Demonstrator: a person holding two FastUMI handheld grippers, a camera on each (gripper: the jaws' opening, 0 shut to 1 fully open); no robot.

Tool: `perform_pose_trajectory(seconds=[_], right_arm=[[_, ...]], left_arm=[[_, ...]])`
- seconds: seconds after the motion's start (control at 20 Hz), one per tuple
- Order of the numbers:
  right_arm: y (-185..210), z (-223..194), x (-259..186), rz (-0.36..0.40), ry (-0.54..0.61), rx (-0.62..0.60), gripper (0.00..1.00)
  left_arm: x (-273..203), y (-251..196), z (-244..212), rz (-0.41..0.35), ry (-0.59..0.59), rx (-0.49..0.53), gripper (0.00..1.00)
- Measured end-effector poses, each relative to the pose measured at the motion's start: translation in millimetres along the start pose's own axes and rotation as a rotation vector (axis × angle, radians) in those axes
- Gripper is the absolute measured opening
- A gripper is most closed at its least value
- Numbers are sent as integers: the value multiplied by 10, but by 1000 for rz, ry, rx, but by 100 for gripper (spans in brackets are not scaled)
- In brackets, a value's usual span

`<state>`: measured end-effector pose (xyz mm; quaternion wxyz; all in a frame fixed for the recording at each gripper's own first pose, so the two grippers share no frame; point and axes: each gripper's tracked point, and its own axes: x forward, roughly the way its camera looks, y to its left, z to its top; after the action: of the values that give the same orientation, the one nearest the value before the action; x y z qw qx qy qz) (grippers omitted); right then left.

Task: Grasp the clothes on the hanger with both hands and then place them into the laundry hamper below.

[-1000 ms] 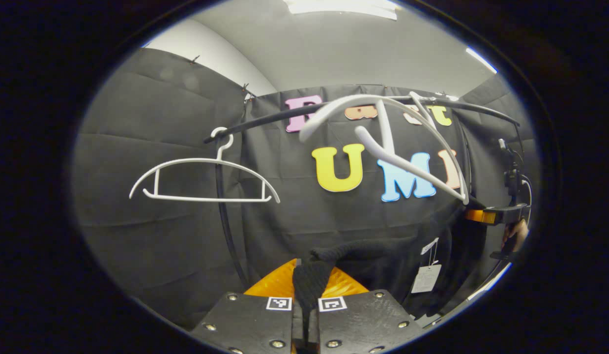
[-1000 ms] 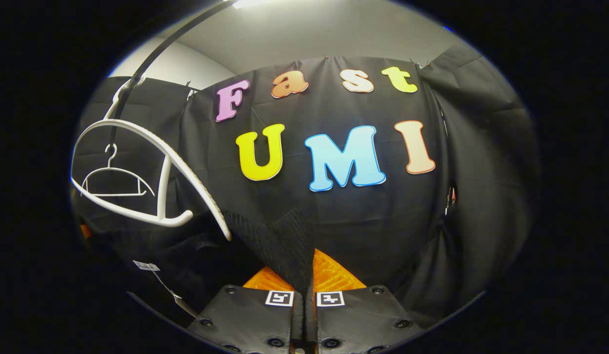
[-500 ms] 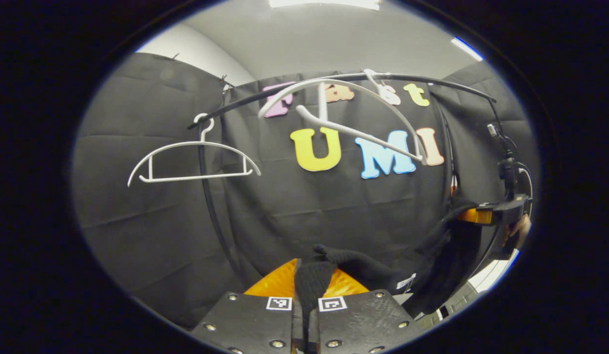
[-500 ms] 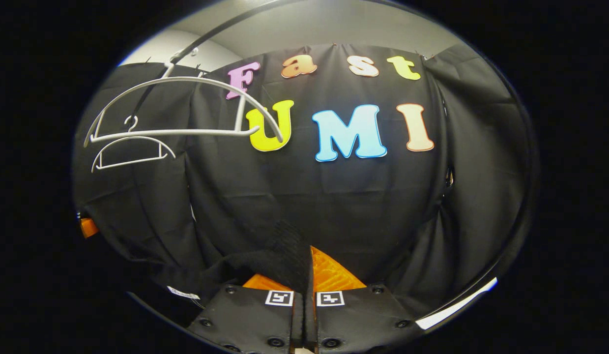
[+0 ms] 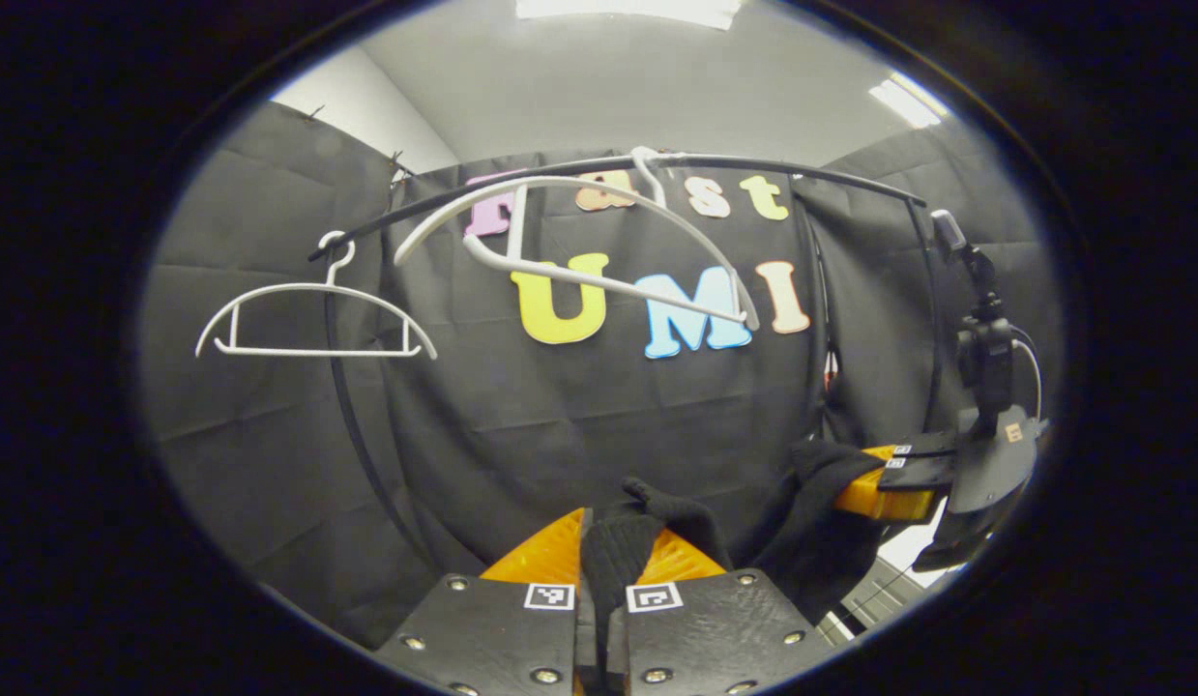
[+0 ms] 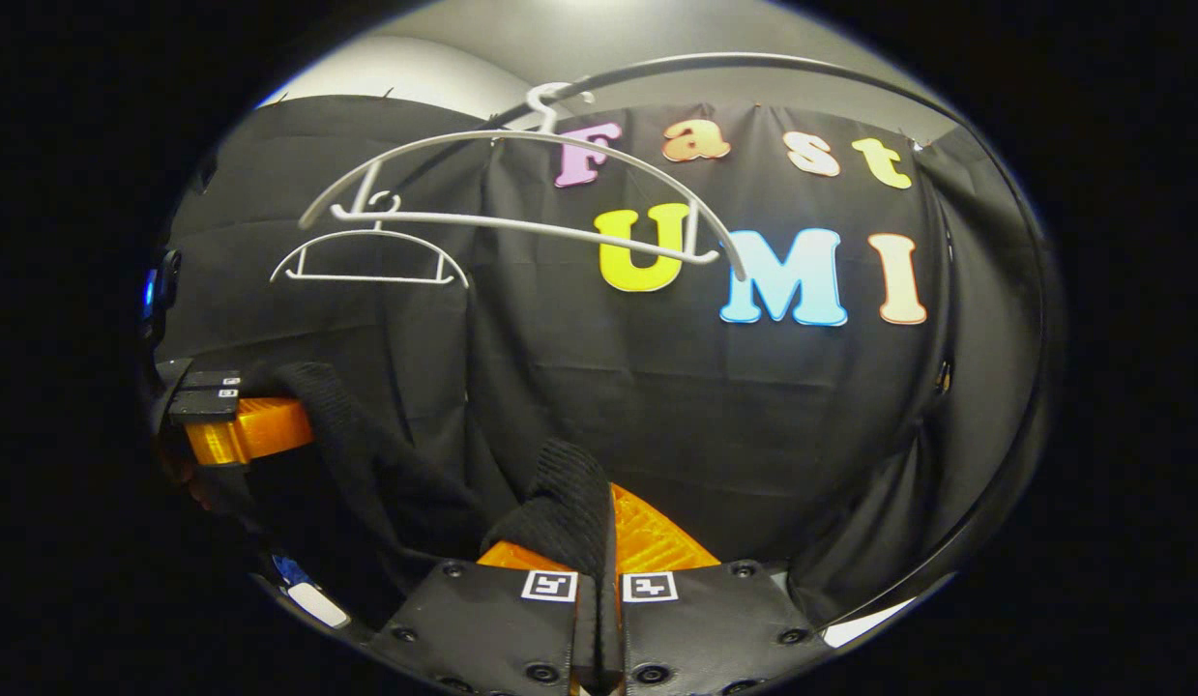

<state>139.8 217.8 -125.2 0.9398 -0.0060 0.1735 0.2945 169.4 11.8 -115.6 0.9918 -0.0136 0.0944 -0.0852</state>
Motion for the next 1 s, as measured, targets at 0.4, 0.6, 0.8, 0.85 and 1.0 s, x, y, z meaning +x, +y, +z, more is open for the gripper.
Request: perform_pose_trajectory(seconds=[0.4, 0.6, 0.8, 0.85, 1.0], right_arm=[[190, -230, -101, 18, 25, 65, 2], [154, -802, -57, -10, 121, 74, 2], [85, -1271, -38, -36, 201, 80, 4], [78, -1366, -41, -42, 214, 83, 4], [44, -1655, -16, -55, 256, 99, 4]], left_arm=[[94, -294, -110, -65, -17, 29, 6], [95, -476, -740, -103, 71, 17, 6], [248, -619, -1235, -135, 154, -11, 7], [269, -659, -1357, -134, 174, -17, 6], [389, -611, -1771, -101, 240, -21, 6]])
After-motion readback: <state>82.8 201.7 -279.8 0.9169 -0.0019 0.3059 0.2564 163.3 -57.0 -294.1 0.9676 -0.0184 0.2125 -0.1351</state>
